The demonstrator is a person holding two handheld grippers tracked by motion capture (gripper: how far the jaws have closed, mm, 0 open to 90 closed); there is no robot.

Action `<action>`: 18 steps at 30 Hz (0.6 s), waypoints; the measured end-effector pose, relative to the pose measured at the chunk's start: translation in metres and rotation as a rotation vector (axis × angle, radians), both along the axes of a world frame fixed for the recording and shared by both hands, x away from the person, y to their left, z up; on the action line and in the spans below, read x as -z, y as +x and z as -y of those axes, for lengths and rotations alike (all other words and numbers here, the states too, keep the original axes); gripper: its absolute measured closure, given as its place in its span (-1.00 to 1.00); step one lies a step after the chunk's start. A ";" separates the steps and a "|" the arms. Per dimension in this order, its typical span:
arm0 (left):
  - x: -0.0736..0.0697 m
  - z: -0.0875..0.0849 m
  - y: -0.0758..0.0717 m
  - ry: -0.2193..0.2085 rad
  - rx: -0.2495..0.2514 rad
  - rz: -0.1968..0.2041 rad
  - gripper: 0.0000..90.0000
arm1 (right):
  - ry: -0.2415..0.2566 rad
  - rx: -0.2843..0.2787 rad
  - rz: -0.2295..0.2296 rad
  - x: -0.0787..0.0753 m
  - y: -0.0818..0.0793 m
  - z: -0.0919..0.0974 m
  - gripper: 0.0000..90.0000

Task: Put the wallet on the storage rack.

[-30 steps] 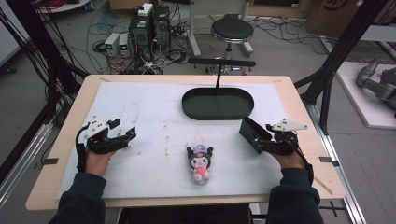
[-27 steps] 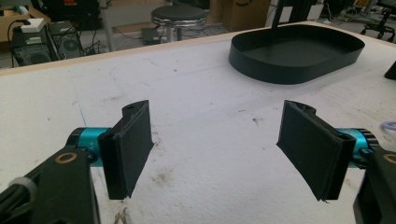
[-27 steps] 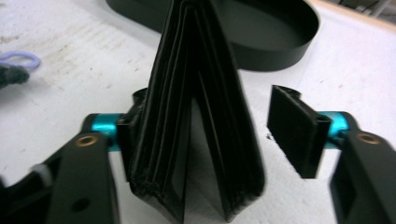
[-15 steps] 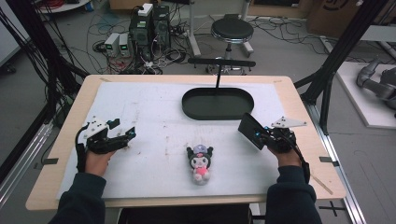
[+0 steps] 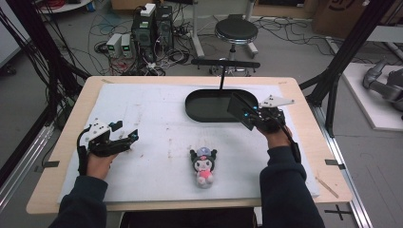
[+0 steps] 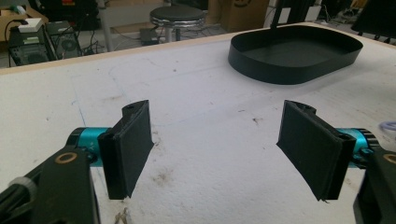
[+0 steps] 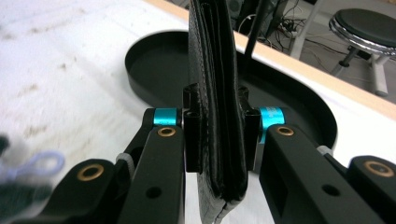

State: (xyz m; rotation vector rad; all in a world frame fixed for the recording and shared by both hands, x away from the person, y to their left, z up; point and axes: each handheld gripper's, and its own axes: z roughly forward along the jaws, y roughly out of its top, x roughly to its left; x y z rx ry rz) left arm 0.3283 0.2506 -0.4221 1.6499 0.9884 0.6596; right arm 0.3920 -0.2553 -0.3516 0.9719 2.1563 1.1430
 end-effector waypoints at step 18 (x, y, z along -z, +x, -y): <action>0.000 -0.002 0.000 -0.009 -0.004 0.010 -0.43 | 0.001 0.062 -0.020 0.018 0.067 -0.051 0.74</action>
